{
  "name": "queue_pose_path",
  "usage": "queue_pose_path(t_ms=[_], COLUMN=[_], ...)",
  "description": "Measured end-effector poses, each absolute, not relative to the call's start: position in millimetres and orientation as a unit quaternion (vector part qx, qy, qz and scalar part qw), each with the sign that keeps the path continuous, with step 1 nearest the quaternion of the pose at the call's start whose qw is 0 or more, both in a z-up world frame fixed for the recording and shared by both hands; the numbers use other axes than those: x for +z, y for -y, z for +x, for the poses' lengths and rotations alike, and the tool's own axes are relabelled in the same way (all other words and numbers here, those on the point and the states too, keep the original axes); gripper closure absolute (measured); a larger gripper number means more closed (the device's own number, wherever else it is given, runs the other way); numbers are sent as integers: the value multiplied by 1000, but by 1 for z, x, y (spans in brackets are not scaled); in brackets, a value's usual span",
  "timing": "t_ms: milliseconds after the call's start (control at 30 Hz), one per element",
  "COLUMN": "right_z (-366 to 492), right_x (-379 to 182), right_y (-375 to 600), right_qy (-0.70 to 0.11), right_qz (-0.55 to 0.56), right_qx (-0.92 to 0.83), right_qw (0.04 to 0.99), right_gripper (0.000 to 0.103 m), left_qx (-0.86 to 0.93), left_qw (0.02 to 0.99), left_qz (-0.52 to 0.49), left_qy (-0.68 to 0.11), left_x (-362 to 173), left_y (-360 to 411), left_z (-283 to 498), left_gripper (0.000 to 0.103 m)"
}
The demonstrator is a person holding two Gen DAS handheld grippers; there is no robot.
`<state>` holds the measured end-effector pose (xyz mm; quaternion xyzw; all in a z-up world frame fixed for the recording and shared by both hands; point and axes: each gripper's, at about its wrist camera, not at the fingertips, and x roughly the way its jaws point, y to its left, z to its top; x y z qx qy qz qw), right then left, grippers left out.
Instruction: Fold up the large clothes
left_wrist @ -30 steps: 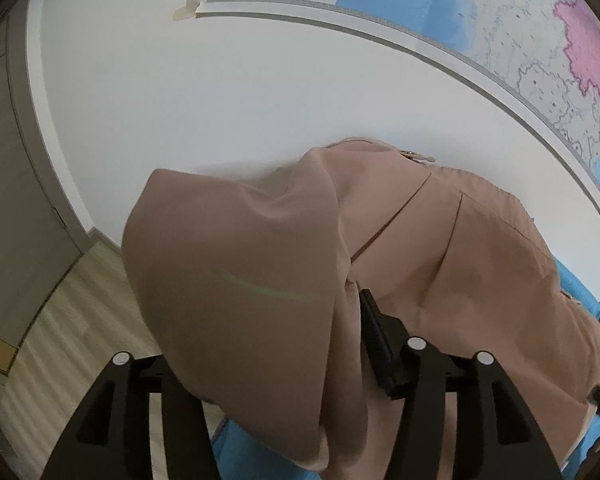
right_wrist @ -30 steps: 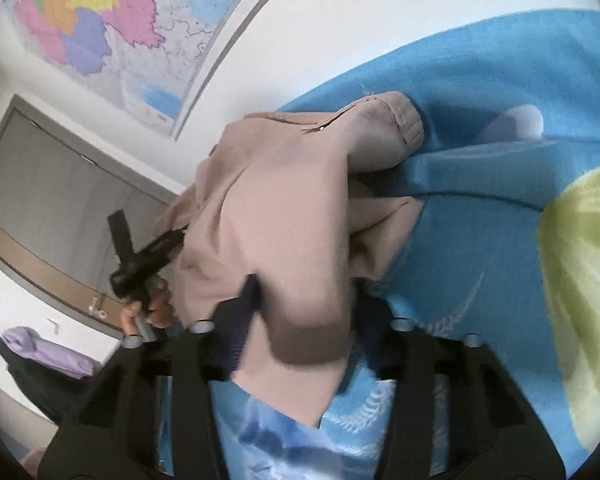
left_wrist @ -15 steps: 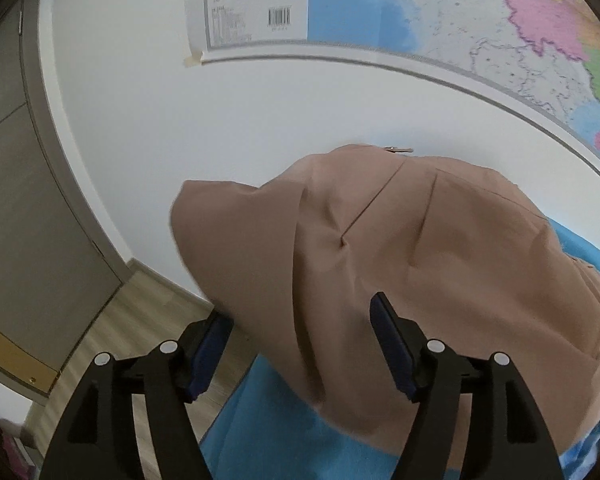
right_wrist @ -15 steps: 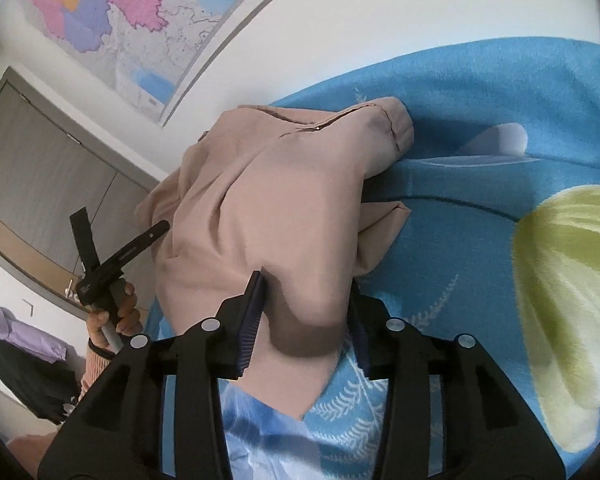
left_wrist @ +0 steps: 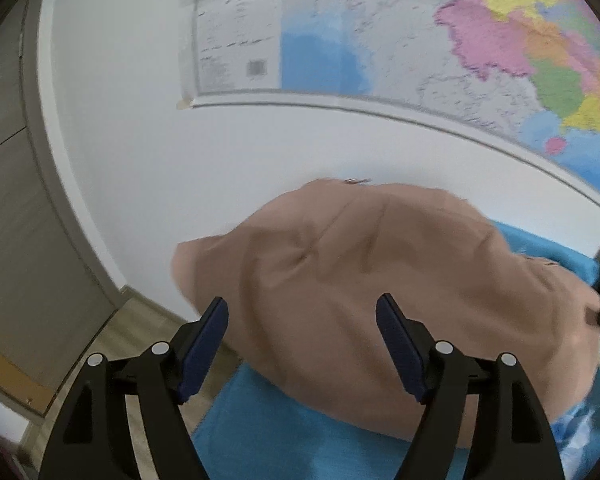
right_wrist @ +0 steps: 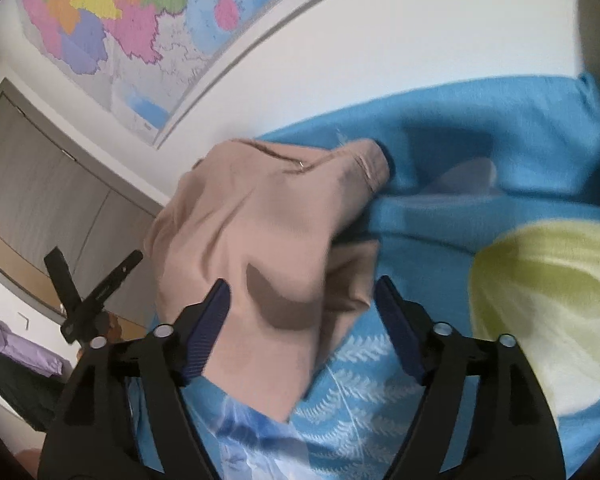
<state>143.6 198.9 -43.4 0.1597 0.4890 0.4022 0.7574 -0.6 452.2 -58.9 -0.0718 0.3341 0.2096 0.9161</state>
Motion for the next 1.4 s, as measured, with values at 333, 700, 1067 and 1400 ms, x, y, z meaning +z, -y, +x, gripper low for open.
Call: queue_pose_path(t_ms=[333,700,1067,1400], right_z=[178,180,175,65], right_x=[-39,-8,-28,4], right_y=[-237,-254,-231,-237], right_qy=[-492,-440,-463,-331], right_qz=[137,42,31,-42], right_qx=[404,394,343,382], right_qw=[759,806,816,862], right_gripper=[70,95,44,21], left_qx=[140,127,137,145], left_qw=[915,917,910,909], left_qz=[-74,-58,-73,-96], left_qy=[-370,-372,-384,-378], left_x=[-79,-86,-94,-95], left_y=[-403,-374,-384,-368], left_z=[26,27,25,-2], left_gripper=[29,30,29,19])
